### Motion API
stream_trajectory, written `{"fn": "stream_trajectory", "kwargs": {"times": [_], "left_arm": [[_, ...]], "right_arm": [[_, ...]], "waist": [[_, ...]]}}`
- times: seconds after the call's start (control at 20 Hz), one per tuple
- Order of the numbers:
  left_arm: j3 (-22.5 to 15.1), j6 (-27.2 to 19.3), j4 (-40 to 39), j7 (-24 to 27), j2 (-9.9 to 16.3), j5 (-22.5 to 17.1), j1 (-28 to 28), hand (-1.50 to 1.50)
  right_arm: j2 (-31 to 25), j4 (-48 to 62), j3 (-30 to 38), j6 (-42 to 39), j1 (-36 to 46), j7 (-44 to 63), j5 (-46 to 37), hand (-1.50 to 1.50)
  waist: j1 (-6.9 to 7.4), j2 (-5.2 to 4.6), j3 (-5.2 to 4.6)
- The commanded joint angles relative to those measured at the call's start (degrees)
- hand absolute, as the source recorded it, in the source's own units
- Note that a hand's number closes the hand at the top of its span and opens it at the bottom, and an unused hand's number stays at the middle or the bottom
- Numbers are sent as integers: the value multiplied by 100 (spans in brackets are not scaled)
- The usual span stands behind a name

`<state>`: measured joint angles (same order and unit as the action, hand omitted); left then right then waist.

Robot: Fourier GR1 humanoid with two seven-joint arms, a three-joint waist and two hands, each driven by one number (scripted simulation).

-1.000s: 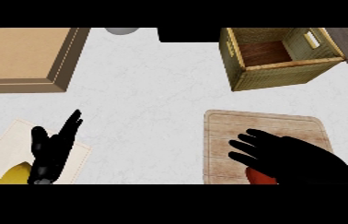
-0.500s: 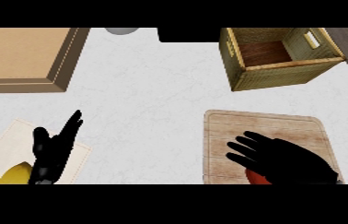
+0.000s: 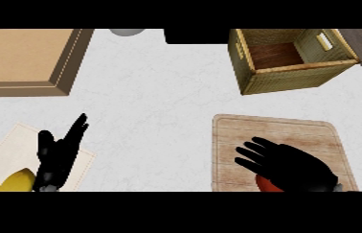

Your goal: Pick the bell pepper from the cutting board and place it in the basket

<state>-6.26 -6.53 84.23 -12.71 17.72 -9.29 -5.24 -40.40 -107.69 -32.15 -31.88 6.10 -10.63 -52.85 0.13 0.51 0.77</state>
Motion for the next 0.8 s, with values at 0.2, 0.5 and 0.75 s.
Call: {"fn": "stream_trajectory", "kwargs": {"times": [0.2, 0.5, 0.75], "left_arm": [[185, 213, -572, -284, -43, -116, 64, 0], [96, 178, -184, -505, -52, 20, -71, 0], [-46, 45, -426, -111, -374, 245, -240, 0]], "right_arm": [[464, 622, -72, 255, 188, -238, -373, -150], [297, 425, -281, 702, 19, -640, -802, 150], [296, 717, -319, 1215, 8, -881, -1222, 150]], "waist": [[9, -60, -76], [-2, -48, -75], [-5, -53, -76]]}}
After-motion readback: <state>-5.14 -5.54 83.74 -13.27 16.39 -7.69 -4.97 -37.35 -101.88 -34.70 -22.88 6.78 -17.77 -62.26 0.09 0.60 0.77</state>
